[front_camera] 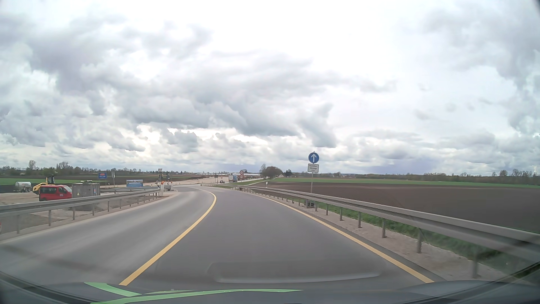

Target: Follow the waypoints while adhering to traffic rules and regulations

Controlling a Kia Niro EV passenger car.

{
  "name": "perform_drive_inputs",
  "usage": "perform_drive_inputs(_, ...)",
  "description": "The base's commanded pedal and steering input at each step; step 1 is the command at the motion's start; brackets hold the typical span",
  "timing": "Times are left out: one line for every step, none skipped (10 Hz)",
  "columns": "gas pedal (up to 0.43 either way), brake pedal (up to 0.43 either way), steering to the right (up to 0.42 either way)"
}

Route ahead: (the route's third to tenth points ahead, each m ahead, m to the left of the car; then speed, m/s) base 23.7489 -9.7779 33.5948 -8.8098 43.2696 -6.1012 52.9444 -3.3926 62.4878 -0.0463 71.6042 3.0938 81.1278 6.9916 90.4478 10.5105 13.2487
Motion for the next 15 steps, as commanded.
perform_drive_inputs(0.098, 0.000, -0.027)
perform_drive_inputs(0.098, 0.000, -0.027)
perform_drive_inputs(0.098, 0.000, -0.027)
perform_drive_inputs(0.098, 0.000, -0.027)
perform_drive_inputs(0.098, 0.000, -0.027)
perform_drive_inputs(0.098, 0.000, -0.027)
perform_drive_inputs(0.098, 0.000, -0.027)
perform_drive_inputs(0.098, 0.000, -0.027)
perform_drive_inputs(0.098, 0.000, -0.027)
perform_drive_inputs(0.098, 0.000, -0.027)
perform_drive_inputs(0.098, 0.000, -0.027)
perform_drive_inputs(0.098, 0.000, -0.027)
perform_drive_inputs(0.098, 0.000, -0.027)
perform_drive_inputs(0.098, 0.000, -0.027)
perform_drive_inputs(0.098, 0.000, -0.027)
